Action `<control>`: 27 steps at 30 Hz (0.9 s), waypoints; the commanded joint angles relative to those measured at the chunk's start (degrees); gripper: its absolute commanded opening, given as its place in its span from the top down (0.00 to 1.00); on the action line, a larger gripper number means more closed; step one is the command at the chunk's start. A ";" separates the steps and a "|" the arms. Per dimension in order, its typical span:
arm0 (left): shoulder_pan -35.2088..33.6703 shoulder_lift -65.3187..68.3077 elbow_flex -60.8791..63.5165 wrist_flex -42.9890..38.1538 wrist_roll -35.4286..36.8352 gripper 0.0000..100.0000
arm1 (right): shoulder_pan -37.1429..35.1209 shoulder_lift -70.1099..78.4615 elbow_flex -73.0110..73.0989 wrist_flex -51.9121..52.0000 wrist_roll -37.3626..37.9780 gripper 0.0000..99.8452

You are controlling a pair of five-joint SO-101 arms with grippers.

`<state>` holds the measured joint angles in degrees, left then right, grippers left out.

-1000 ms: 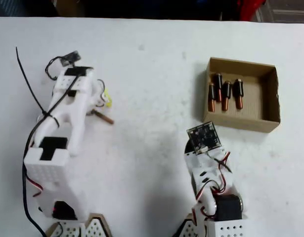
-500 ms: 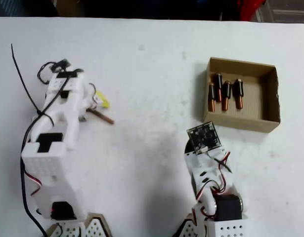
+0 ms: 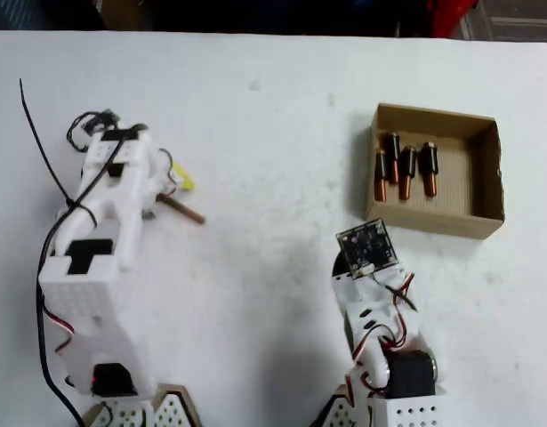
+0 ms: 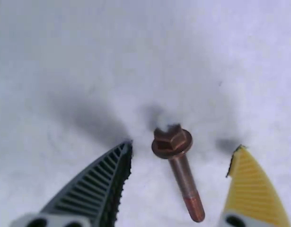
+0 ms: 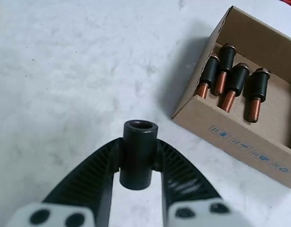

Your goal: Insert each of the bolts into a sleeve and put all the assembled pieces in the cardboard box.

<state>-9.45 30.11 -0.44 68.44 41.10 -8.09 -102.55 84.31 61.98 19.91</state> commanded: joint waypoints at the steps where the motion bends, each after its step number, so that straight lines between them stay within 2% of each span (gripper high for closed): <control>1: 2.59 -0.13 -2.02 -0.97 0.97 0.66 | 0.48 -0.66 -0.26 -1.36 -0.09 0.98; 5: 4.18 -0.13 -2.02 -0.97 1.58 0.66 | 0.48 -0.66 -0.26 -1.36 -0.09 0.98; 27: 4.35 -0.04 -1.93 0.18 18.46 0.66 | 0.48 -0.66 -0.26 -1.36 -0.09 0.98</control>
<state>-6.90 30.20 -0.44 68.44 56.57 -8.09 -102.55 84.31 61.98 19.91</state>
